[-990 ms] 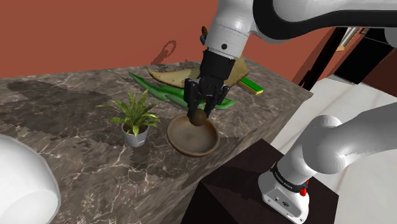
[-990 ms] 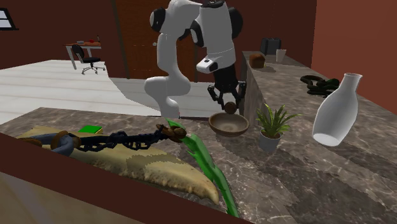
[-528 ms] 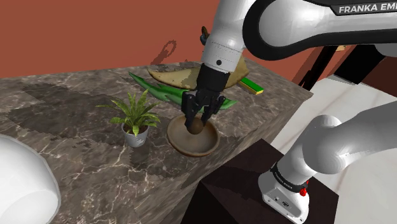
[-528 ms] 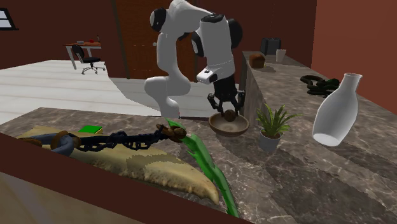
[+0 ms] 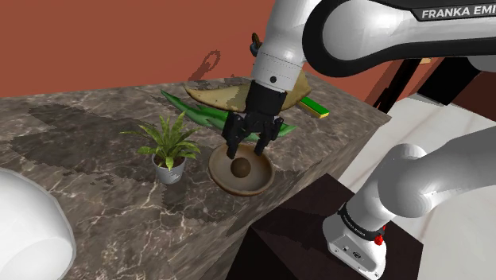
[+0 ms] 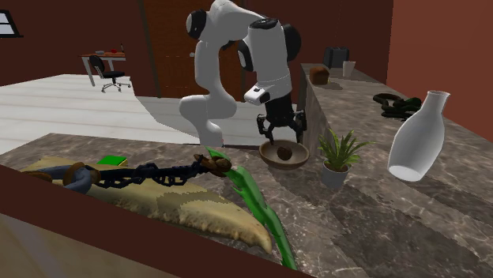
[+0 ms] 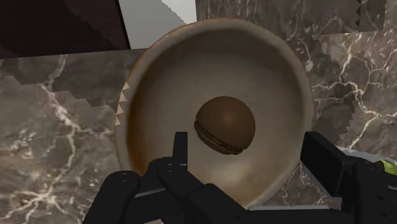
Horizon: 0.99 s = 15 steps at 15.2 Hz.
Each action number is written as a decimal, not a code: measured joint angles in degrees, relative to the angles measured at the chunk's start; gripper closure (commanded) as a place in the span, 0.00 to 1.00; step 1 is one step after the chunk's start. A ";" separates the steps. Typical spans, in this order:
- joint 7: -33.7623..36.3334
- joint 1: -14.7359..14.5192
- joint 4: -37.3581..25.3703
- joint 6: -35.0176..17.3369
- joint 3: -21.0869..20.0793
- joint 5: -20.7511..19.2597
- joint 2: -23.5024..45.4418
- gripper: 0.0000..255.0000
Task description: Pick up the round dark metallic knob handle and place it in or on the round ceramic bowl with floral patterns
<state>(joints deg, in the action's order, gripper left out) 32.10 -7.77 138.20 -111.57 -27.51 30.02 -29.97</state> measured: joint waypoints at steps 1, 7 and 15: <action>0.00 0.00 0.00 0.00 0.00 0.00 0.00 0.00; 0.30 0.50 -3.11 3.91 1.48 -1.11 -0.69 0.00; 0.43 0.82 -5.50 7.39 2.85 -1.94 -1.51 0.00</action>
